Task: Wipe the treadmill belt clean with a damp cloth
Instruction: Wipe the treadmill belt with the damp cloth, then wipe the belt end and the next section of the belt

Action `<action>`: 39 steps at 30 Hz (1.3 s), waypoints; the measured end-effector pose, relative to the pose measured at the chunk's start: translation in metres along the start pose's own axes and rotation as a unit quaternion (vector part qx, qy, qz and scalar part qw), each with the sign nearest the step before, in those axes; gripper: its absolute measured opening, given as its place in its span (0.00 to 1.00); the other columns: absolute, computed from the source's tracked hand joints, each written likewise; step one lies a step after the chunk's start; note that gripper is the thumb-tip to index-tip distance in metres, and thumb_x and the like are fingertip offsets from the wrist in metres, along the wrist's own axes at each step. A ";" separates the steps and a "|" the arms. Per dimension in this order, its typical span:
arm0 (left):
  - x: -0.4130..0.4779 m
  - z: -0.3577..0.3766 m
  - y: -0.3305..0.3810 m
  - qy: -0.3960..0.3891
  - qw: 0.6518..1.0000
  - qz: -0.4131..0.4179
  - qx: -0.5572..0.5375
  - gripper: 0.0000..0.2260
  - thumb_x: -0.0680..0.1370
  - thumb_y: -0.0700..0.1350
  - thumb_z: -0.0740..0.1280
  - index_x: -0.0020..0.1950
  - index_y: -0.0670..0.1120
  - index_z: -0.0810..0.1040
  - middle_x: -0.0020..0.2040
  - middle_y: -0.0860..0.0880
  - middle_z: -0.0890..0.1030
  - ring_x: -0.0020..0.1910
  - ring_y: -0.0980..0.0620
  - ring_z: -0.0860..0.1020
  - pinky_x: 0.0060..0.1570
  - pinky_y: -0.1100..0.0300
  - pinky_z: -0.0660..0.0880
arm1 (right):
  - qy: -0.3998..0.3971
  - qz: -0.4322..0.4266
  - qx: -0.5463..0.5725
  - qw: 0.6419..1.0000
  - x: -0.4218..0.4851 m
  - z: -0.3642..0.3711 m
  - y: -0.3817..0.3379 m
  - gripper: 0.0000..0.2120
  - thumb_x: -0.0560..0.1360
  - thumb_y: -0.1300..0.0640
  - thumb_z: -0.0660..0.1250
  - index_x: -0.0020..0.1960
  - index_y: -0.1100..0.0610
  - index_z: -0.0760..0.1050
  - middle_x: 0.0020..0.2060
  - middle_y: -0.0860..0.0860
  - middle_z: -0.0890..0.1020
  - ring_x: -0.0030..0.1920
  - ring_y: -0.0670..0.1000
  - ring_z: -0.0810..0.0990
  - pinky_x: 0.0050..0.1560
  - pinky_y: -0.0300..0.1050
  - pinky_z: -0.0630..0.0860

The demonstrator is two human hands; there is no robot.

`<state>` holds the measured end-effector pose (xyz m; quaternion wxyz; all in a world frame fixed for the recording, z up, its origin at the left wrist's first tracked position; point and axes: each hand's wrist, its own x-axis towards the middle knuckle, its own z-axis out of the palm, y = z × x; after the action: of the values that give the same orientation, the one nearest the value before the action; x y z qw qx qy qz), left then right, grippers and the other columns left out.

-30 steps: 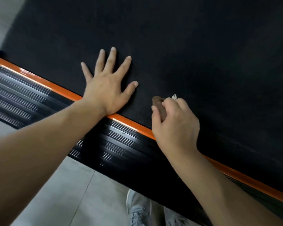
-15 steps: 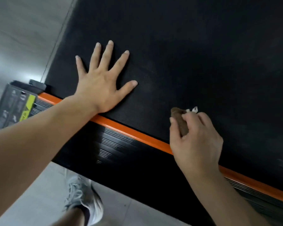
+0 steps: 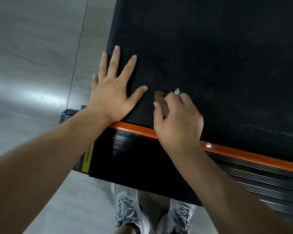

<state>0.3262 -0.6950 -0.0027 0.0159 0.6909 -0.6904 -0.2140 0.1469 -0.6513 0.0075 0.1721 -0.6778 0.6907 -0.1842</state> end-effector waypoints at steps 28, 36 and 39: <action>0.019 -0.177 -0.306 -0.050 0.993 0.020 -0.105 0.25 0.76 0.63 0.59 0.67 0.53 0.78 0.63 0.48 0.80 0.62 0.44 0.80 0.59 0.46 0.77 | 0.013 -0.057 0.019 0.998 0.027 0.105 -0.250 0.12 0.78 0.51 0.69 0.53 0.59 0.83 0.44 0.54 0.80 0.46 0.56 0.79 0.46 0.57 0.78; 0.009 -0.304 -0.360 0.022 0.994 -0.016 -0.102 0.24 0.76 0.62 0.58 0.67 0.53 0.78 0.61 0.48 0.81 0.60 0.42 0.80 0.59 0.46 0.77 | 0.006 -0.081 0.055 0.995 0.046 0.072 -0.379 0.14 0.77 0.47 0.67 0.54 0.55 0.82 0.46 0.50 0.78 0.50 0.54 0.77 0.39 0.51 0.79; 0.006 -0.346 -0.365 0.032 0.994 -0.014 -0.104 0.24 0.77 0.62 0.58 0.68 0.52 0.77 0.61 0.46 0.81 0.60 0.41 0.80 0.58 0.45 0.77 | -0.014 -0.094 0.062 0.994 0.053 0.041 -0.412 0.14 0.78 0.47 0.65 0.54 0.55 0.82 0.45 0.50 0.77 0.49 0.54 0.77 0.41 0.53 0.78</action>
<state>0.7817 -0.7785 0.1942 0.1067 0.7015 -0.6540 -0.2621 0.5251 -0.7103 0.1735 0.2054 -0.7300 0.6091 -0.2323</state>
